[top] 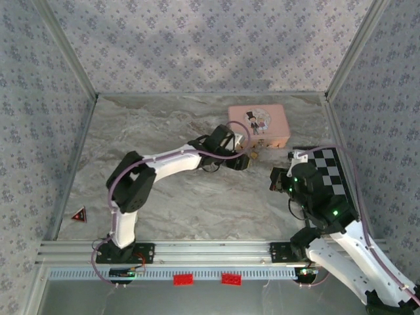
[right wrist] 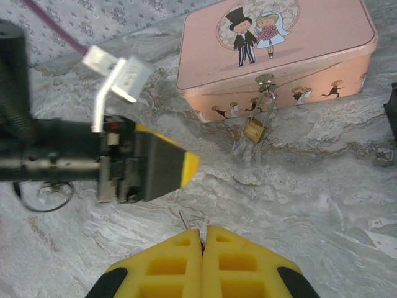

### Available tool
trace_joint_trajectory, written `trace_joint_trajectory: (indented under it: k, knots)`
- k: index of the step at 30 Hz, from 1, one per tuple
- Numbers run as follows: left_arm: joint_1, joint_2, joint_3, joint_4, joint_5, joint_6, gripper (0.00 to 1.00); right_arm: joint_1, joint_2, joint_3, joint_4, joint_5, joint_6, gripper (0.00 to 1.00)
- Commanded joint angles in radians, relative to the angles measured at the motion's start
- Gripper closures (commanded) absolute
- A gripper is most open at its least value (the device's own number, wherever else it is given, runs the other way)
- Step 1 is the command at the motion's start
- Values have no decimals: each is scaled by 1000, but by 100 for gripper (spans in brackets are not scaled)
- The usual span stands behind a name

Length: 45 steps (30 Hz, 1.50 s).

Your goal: Unlock the padlock with the key

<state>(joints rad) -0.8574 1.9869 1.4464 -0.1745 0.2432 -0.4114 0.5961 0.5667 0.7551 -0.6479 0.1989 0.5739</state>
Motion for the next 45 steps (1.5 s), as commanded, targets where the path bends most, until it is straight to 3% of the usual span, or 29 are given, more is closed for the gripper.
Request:
trace_joint_trajectory:
  k: [1, 11, 28, 38, 45]
  knots:
    - [-5, 76, 113, -39, -17, 68, 37, -5, -48, -12, -32, 33, -20, 100]
    - [-26, 295, 329, -29, -190, 71, 39, -8, -99, -49, 24, 13, -25, 100]
    - [-29, 536, 645, -112, -257, 38, 47, -12, -151, -103, 69, -36, -32, 100]
    - [-37, 521, 627, -80, -249, -13, 62, -12, -149, -119, 76, -50, -31, 100]
    - [-40, 460, 522, 24, -216, -49, 64, -13, -131, -111, 76, -56, -33, 100]
